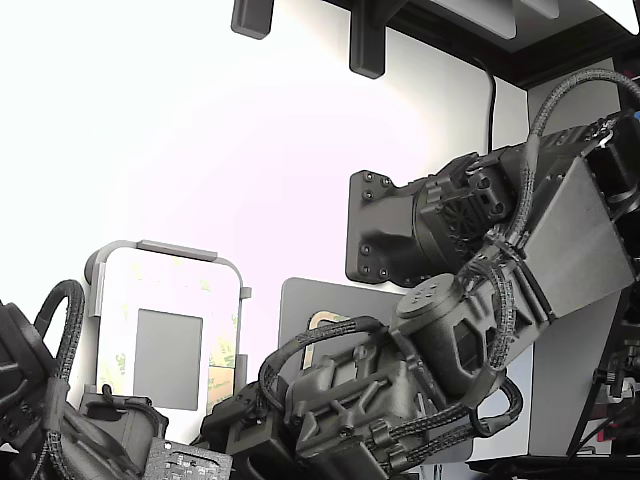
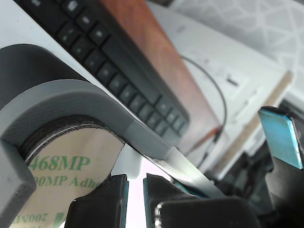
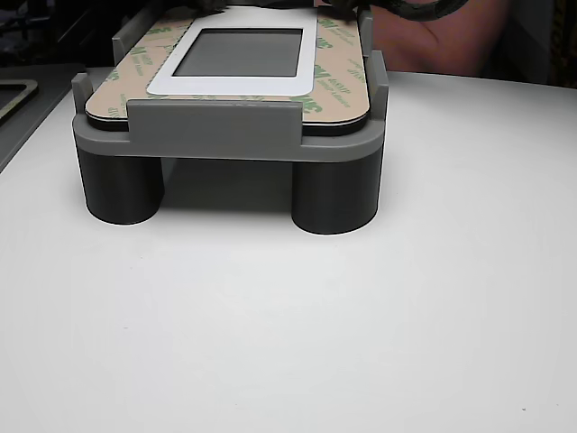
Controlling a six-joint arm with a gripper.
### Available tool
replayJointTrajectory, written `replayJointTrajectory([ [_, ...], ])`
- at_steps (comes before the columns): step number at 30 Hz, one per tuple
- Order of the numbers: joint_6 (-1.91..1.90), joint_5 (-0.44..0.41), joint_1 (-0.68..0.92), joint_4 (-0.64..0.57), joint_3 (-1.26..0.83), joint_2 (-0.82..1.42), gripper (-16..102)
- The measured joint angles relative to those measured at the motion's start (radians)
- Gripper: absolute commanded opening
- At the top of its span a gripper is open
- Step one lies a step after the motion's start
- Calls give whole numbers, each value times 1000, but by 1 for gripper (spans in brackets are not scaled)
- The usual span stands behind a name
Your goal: Peel off protective film from adhesive tape.
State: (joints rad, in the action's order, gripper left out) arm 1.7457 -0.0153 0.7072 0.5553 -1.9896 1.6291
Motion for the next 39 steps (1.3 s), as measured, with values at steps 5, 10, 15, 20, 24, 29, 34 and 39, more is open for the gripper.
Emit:
replayJointTrajectory([
  [5, 0, 0, 0, 0, 2, 0, 9],
  [10, -3, 0, 2, 0, 2, 0, 9],
  [15, -3, 3, 3, 2, 12, -8, 9],
  [20, -3, 3, 5, 2, 14, -8, 10],
  [24, -3, 2, 5, 3, 14, -8, 11],
  [29, -3, -2, 5, 12, 15, -8, 12],
  [34, -3, -5, 6, 14, 15, -8, 12],
  [39, -3, -6, 6, 18, 15, -6, 12],
])
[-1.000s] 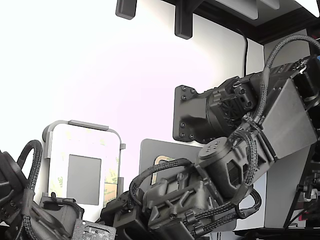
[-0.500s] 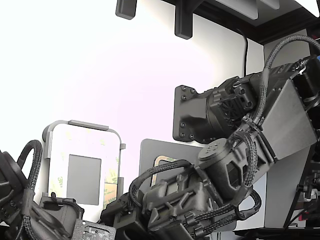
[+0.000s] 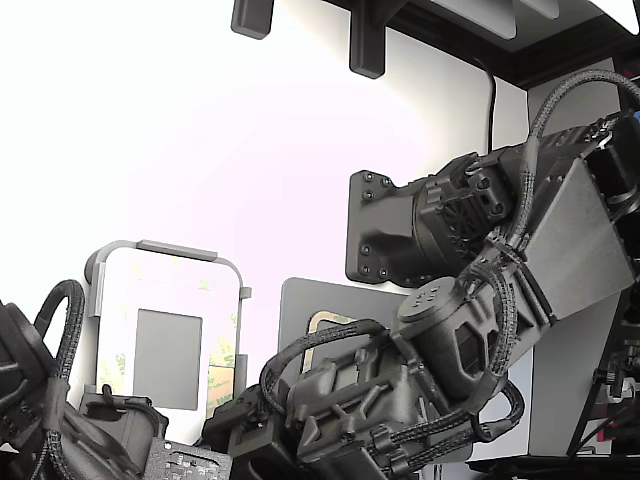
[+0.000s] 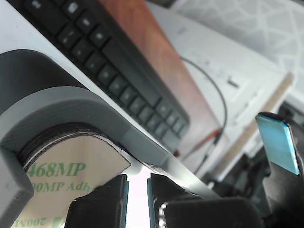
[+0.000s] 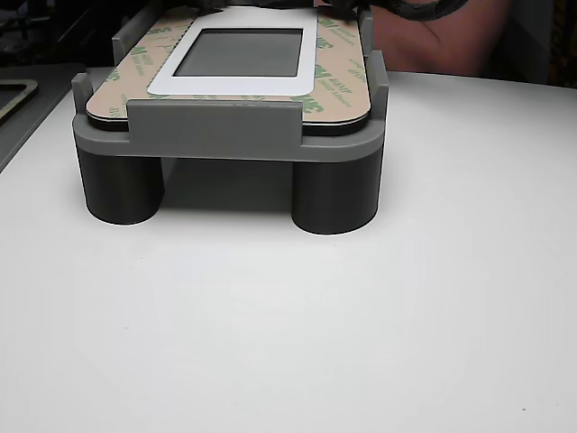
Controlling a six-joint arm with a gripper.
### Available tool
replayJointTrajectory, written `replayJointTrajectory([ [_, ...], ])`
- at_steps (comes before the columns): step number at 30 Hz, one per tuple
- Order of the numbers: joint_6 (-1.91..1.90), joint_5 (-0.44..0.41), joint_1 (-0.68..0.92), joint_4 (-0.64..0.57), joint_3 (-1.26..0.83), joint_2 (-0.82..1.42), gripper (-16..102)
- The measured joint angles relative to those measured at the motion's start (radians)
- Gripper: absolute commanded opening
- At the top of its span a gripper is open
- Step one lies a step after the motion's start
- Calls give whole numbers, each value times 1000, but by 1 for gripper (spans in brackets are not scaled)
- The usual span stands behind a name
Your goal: Peel off protective film from adhesive tape.
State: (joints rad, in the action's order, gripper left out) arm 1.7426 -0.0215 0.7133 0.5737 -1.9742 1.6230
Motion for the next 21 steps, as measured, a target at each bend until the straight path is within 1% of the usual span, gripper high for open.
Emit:
replayJointTrajectory([
  [10, 0, 0, 0, 2, 0, 2, 11],
  [13, 0, 0, 0, 2, 0, 2, 13],
  [21, 0, -3, 0, 6, 0, 3, 14],
])
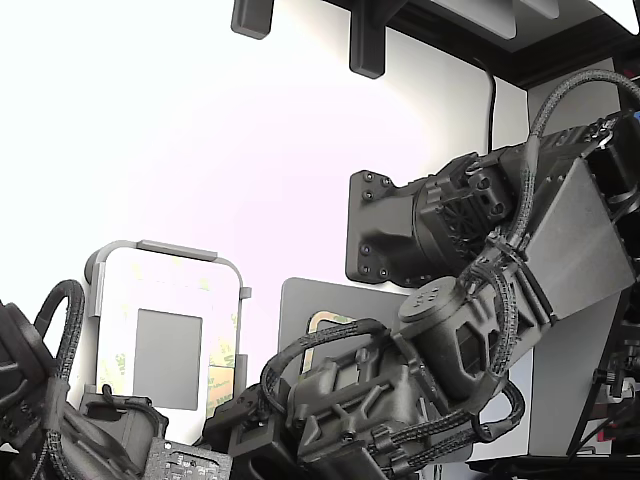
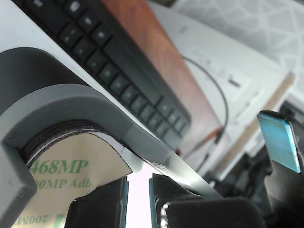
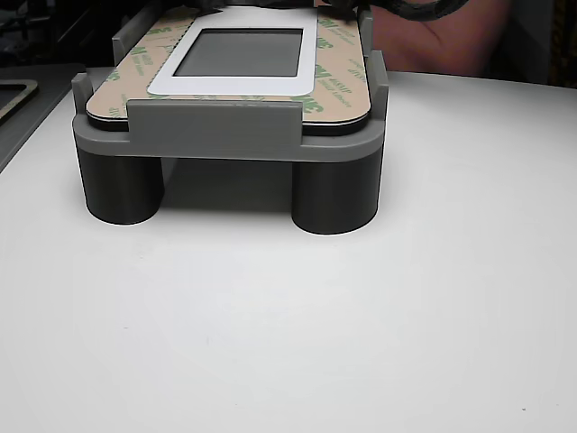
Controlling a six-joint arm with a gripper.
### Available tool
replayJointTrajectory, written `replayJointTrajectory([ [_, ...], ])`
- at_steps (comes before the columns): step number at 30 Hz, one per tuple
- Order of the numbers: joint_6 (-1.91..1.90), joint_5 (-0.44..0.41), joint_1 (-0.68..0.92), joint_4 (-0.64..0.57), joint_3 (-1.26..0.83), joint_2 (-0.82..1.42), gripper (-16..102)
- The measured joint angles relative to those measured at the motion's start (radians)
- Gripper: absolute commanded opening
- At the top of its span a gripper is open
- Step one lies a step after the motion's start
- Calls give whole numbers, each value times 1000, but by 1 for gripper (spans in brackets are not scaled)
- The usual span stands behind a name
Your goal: Peel off protective film from adhesive tape.
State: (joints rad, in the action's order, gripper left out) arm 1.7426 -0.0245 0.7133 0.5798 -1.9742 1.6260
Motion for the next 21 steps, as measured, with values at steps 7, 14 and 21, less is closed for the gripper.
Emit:
replayJointTrajectory([
  [7, 0, -2, 0, -2, 0, 2, 16],
  [14, 0, -2, 0, -2, -3, 5, 16],
  [21, 2, -2, 0, -5, -6, 5, 15],
])
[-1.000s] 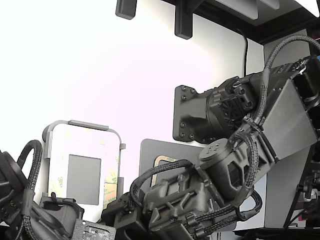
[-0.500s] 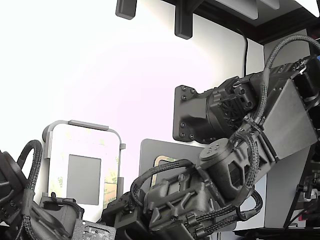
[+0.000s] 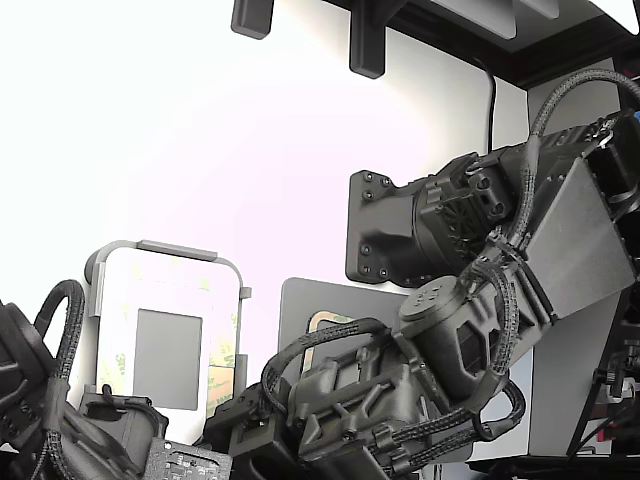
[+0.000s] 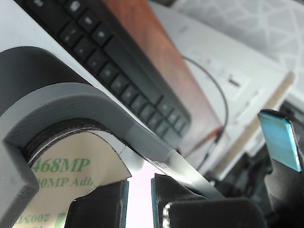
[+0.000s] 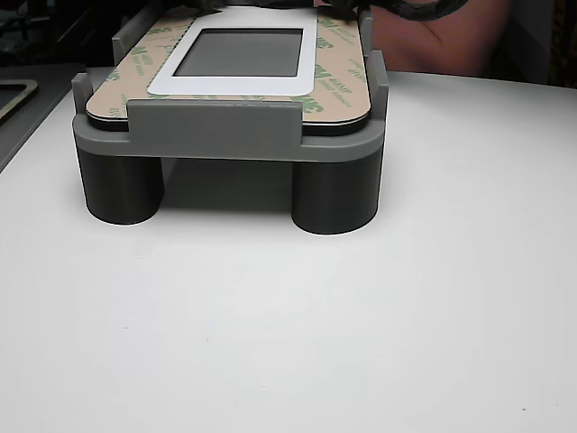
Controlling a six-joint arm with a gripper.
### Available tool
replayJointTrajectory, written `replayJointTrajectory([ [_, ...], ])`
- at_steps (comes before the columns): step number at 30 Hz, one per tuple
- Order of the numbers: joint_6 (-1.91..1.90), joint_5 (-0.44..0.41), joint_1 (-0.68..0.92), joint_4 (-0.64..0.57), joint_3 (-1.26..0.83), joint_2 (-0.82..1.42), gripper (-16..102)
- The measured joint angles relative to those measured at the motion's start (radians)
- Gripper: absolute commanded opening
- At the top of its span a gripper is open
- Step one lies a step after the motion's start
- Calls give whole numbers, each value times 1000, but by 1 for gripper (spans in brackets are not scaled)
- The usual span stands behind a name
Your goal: Peel off protective film from adhesive tape.
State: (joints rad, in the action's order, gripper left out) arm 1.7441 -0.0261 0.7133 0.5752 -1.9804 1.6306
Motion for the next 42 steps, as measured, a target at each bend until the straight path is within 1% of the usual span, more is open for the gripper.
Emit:
replayJointTrajectory([
  [4, 3, 0, 0, -5, -5, 3, 14],
  [15, 9, 2, 0, -31, -23, 8, 18],
  [29, 21, 6, -8, -66, -58, 28, 18],
  [42, 29, 11, -15, -75, -77, 40, 19],
])
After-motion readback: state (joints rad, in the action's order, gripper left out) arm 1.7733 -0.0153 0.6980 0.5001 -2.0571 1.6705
